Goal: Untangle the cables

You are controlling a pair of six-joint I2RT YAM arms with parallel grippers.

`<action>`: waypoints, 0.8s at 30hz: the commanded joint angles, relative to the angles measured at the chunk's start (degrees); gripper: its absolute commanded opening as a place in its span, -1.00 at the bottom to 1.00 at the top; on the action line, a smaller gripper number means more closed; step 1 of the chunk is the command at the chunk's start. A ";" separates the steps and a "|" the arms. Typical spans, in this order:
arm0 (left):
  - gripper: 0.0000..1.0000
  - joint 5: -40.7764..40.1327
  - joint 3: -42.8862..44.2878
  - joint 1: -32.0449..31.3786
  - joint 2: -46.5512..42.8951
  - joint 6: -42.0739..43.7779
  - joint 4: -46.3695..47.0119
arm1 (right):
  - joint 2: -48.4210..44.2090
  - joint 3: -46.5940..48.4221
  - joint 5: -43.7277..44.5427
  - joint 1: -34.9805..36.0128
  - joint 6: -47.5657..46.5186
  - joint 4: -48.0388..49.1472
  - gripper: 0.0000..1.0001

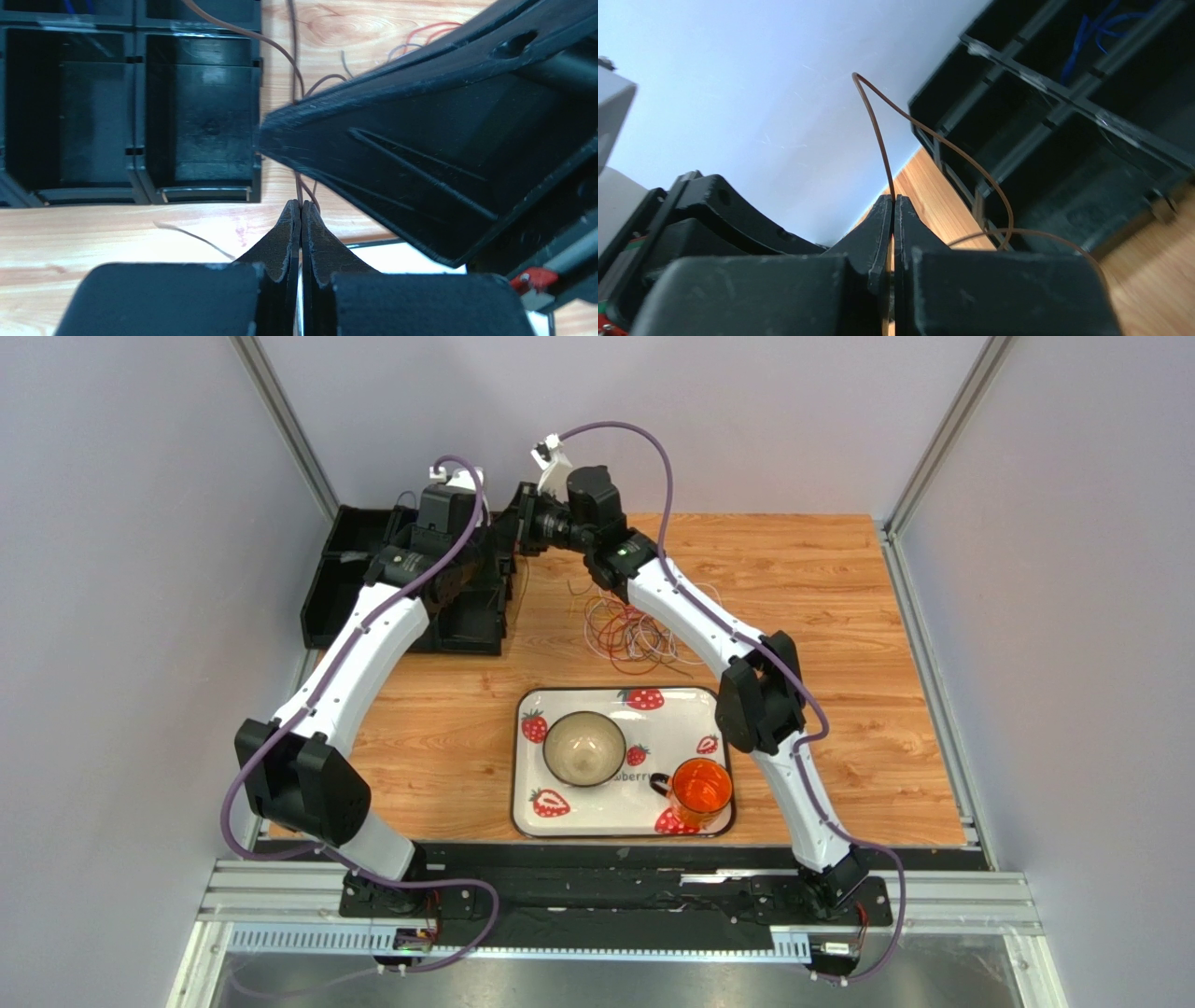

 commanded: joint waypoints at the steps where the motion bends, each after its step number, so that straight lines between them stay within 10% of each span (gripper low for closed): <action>1: -1.00 -1.33 0.07 1.56 -2.16 -0.31 3.68 | 2.41 3.39 -0.34 1.01 2.01 12.57 -1.00; 24: -1.00 -12.92 0.68 5.34 5.22 -1.27 6.59 | 19.64 12.71 5.99 1.80 4.91 26.46 -1.00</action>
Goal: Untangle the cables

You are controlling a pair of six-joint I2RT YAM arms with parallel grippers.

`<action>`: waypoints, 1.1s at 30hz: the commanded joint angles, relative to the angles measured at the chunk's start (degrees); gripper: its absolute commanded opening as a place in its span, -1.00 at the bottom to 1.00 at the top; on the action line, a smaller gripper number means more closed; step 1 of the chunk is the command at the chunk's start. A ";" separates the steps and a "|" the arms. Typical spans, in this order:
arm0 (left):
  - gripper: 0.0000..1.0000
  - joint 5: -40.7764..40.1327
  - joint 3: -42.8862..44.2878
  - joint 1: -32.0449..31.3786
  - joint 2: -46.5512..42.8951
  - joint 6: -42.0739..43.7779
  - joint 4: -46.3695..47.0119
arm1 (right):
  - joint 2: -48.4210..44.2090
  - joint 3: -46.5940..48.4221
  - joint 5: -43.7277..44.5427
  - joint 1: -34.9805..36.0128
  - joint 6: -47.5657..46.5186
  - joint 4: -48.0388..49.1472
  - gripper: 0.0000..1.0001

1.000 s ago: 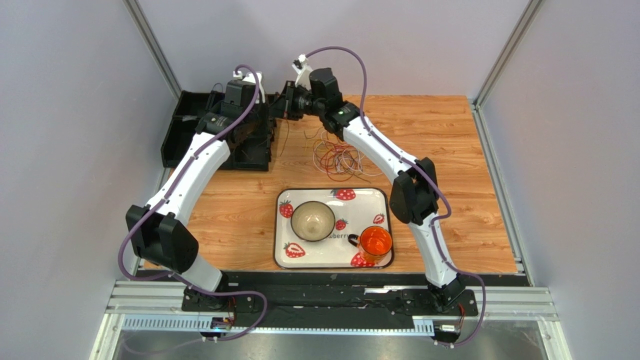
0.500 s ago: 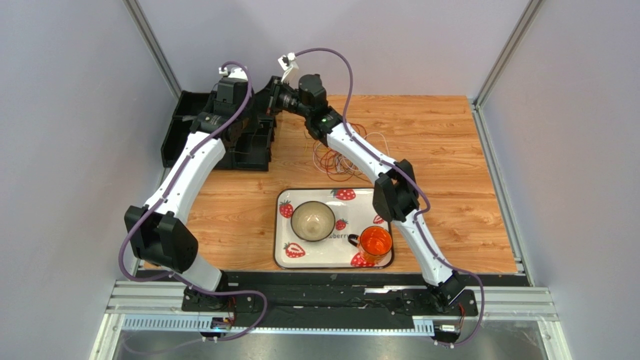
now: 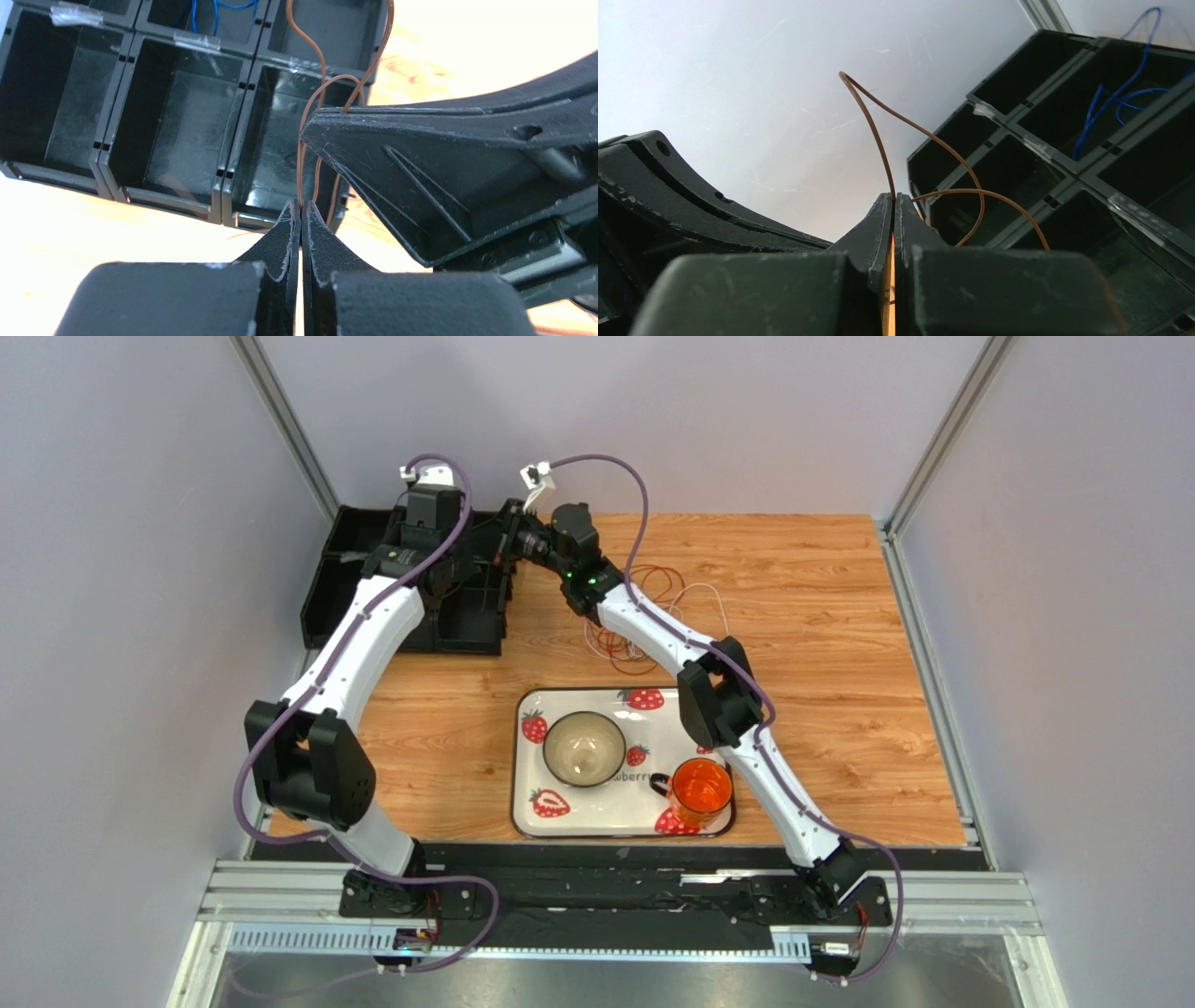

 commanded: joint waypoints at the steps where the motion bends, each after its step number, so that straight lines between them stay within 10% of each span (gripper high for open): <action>1: -1.00 -3.35 2.43 0.38 3.02 -0.66 0.99 | 2.35 2.46 2.87 0.51 -0.45 4.11 -1.00; 19: -1.00 0.34 8.67 0.38 14.97 -2.24 1.60 | 4.73 -0.88 7.53 0.16 -5.99 0.86 -0.86; 33: -1.00 -0.02 10.78 0.47 17.79 -1.45 0.29 | -8.00 -12.47 6.30 -1.25 -13.89 -6.08 0.08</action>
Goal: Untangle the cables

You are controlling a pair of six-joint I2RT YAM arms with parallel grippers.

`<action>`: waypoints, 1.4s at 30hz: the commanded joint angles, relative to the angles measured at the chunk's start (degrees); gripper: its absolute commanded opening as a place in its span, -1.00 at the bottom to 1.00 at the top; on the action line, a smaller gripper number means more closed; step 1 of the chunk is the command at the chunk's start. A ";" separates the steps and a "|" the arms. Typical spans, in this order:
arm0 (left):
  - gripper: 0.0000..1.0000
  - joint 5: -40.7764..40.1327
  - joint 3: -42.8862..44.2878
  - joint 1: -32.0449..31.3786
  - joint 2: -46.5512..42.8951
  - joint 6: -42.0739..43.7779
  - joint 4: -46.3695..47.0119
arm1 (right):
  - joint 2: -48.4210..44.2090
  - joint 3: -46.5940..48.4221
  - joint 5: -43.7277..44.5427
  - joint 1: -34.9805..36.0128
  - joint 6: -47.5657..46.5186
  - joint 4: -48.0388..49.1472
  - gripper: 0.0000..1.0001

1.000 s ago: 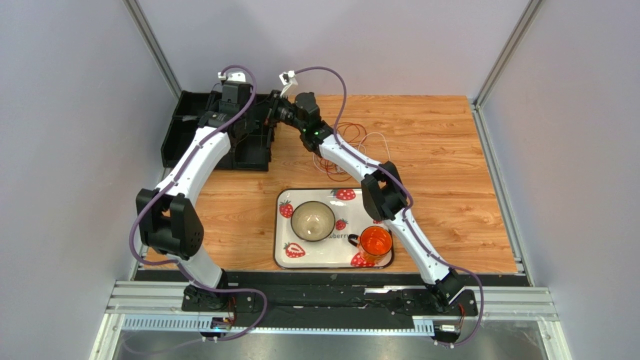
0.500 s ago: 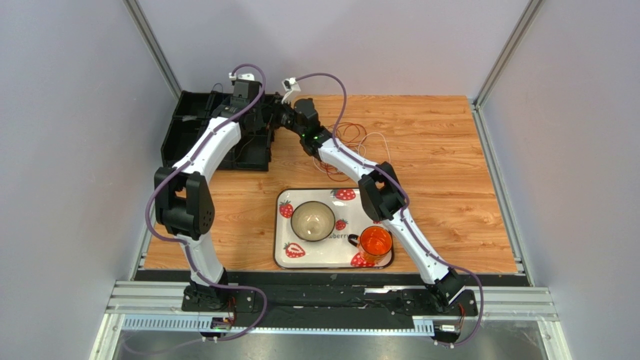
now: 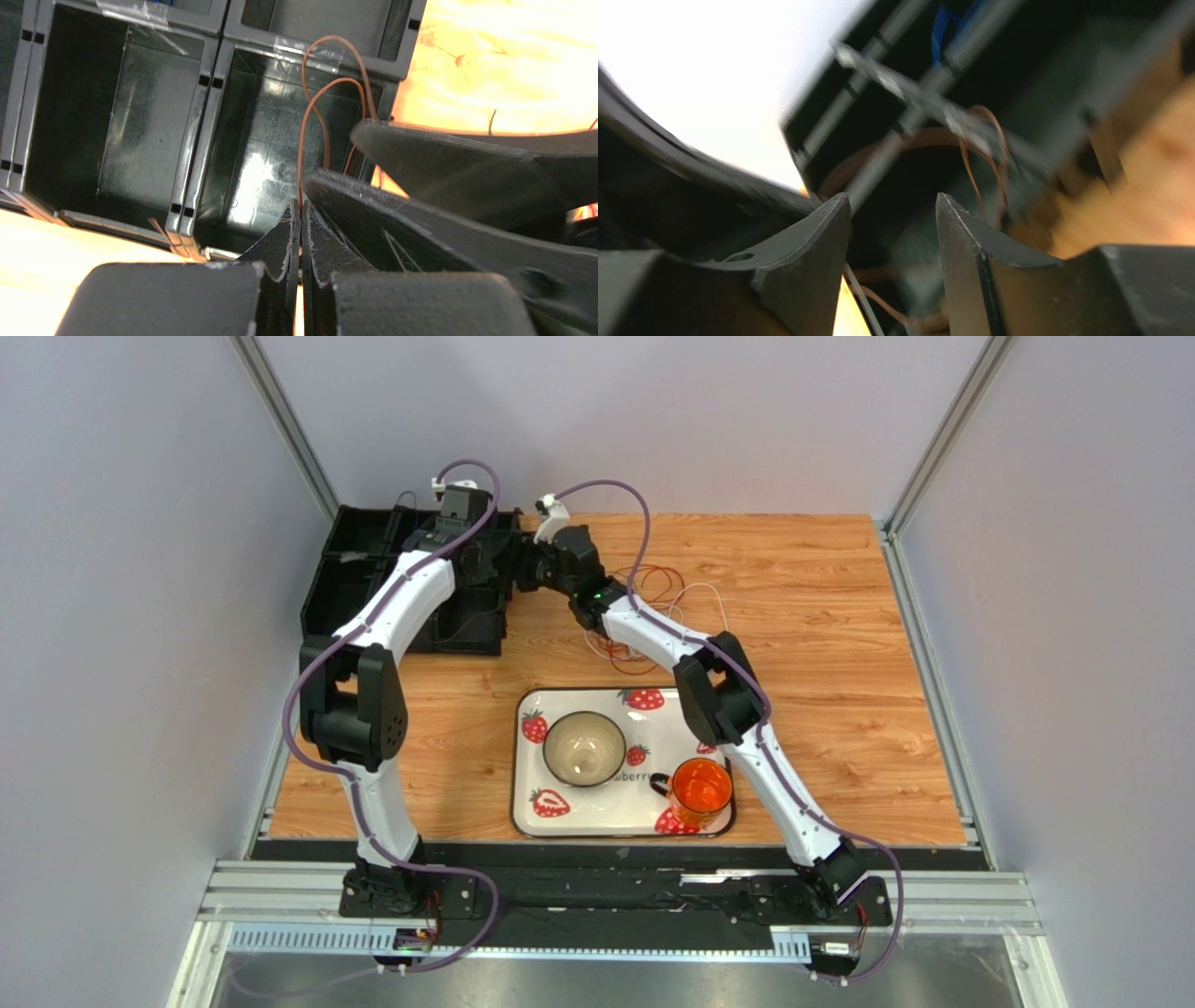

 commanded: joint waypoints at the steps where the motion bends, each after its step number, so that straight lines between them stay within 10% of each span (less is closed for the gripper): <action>1: -1.00 0.31 3.28 0.12 0.26 -0.08 0.86 | -12.20 -6.05 -1.24 -0.48 -5.39 -3.66 0.09; 11: -1.00 1.28 7.15 0.73 2.10 0.27 -2.65 | -34.09 -30.39 2.34 -3.47 -9.87 -9.72 0.16; 21: 0.23 1.63 13.13 1.96 4.49 -0.25 -10.75 | -55.01 -55.26 9.21 -3.74 -16.65 -19.14 0.00; 42: 0.05 1.55 -13.24 -0.06 -10.12 5.46 -4.07 | -72.69 -81.47 23.28 -3.74 -19.46 -25.47 -0.10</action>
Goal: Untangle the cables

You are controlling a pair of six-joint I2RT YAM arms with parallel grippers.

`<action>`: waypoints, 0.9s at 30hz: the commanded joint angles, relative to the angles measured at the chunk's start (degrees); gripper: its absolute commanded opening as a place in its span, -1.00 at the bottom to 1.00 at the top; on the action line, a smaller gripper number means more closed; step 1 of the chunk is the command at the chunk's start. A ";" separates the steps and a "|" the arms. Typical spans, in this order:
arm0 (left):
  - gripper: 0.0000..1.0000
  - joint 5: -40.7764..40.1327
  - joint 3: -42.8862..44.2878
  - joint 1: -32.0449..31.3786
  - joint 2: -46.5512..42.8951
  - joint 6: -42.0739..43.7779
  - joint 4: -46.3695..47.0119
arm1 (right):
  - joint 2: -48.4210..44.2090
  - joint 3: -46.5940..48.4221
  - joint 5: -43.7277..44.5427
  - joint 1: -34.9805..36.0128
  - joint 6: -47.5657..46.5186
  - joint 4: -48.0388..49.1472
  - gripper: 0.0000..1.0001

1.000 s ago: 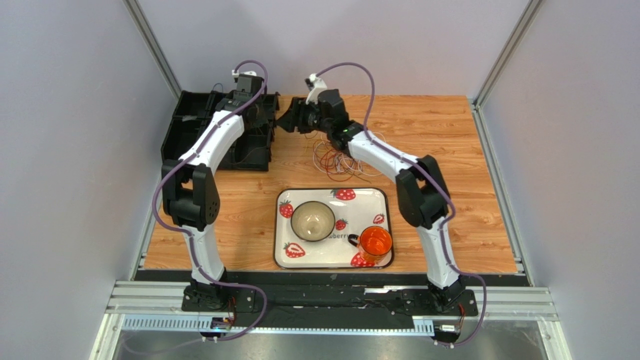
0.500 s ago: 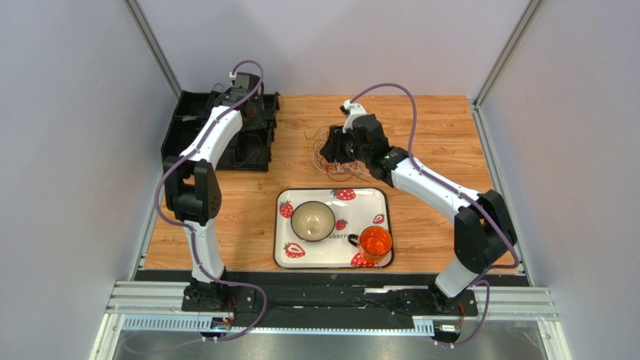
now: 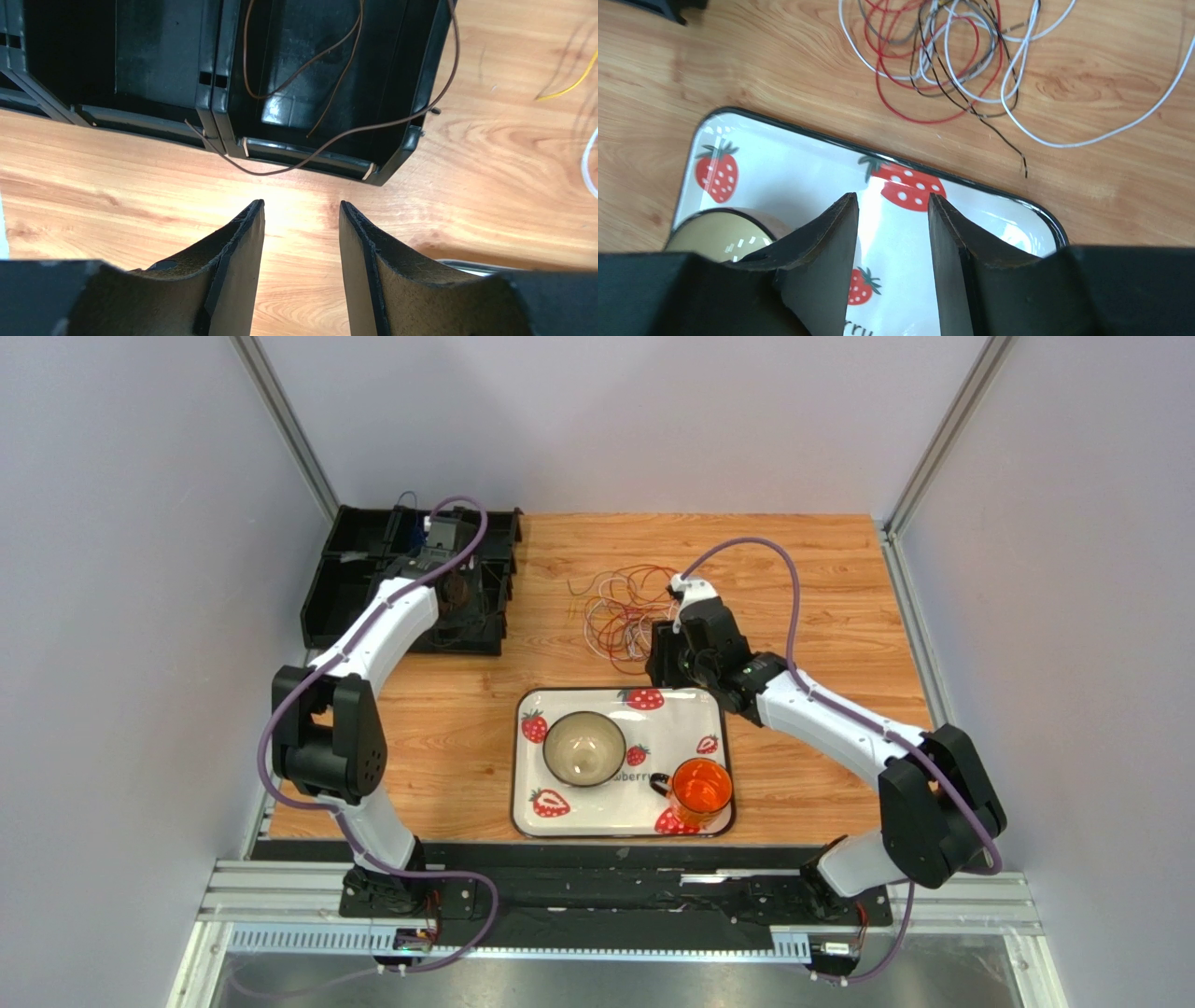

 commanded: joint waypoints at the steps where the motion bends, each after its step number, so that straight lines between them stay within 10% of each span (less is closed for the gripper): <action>1: 0.06 -1.87 -0.41 -1.30 0.88 3.60 3.95 | -1.97 -3.55 2.32 0.26 -2.28 0.43 -0.10; 16: 0.01 -8.72 3.81 -1.48 10.11 4.84 5.28 | -3.28 -11.91 -1.90 -2.55 -3.25 9.31 -0.19; 23: -1.00 -8.19 6.53 -1.48 12.84 4.75 4.49 | -0.91 -10.15 -3.04 -2.90 -3.34 8.79 -0.35; 27: -1.00 -8.63 8.90 -1.48 12.75 4.40 3.26 | 0.05 -9.63 -5.33 -3.08 -3.34 8.70 -0.39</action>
